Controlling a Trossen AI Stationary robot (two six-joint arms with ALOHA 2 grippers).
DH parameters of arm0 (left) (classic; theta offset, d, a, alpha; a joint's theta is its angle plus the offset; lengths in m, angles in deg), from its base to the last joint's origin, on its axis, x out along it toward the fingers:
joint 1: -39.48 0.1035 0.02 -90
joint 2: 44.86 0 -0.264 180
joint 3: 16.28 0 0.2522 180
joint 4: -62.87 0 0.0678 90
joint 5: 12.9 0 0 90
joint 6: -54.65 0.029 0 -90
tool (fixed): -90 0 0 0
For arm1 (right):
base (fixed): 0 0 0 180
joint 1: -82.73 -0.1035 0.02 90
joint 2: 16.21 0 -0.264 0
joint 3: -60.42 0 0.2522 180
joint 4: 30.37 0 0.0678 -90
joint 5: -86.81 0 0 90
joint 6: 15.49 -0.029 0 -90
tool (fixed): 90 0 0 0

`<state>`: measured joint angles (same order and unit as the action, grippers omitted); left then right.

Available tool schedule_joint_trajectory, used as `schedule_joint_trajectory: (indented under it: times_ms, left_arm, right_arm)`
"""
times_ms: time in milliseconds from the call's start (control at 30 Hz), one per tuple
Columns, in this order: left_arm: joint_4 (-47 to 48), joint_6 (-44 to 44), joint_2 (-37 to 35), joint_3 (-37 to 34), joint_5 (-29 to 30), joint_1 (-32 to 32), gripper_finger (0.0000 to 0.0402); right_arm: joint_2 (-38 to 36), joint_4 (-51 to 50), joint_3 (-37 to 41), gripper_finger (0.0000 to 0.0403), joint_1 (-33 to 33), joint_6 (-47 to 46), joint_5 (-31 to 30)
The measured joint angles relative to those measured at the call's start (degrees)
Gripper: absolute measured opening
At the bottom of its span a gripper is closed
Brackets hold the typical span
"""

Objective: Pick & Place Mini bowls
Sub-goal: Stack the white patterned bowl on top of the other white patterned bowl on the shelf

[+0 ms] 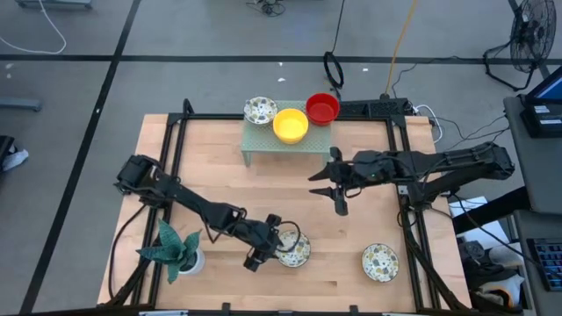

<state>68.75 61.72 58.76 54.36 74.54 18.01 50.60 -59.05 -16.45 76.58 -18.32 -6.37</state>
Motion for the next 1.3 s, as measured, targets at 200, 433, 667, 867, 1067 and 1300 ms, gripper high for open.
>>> schedule_joint_trajectory:
  times_ms: [200,433,667,867,1067,1300]
  left_arm:
    - [0.4,0.2,1.9,0.0,0.7,-1.7,0.0189]
    - [-2.4,0.3,1.2,0.0,4.4,-2.9,0.0189]
    - [-3.0,0.3,1.2,0.0,2.4,-3.1,0.0189]
    - [-2.9,-0.1,1.7,0.0,2.7,-3.3,0.0189]
    - [-2.4,-0.1,2.5,0.0,6.6,-2.6,0.0188]
    - [-1.3,2.9,3.4,0.0,8.9,-2.6,0.0188]
  right_arm:
    - [0.0,-2.4,0.0,0.0144,0.0,-1.3,0.0]
    - [0.0,-2.7,0.0,0.0144,0.0,-1.3,0.0]
    - [0.0,-2.8,0.0,0.0144,0.0,-1.3,0.0]
    - [0.0,-2.8,0.0,0.0144,0.0,-1.2,0.0]
    - [0.0,-3.0,0.0,0.0144,0.0,-1.1,0.0]
    - [0.0,-3.1,0.0,0.0144,0.0,-1.0,0.0]
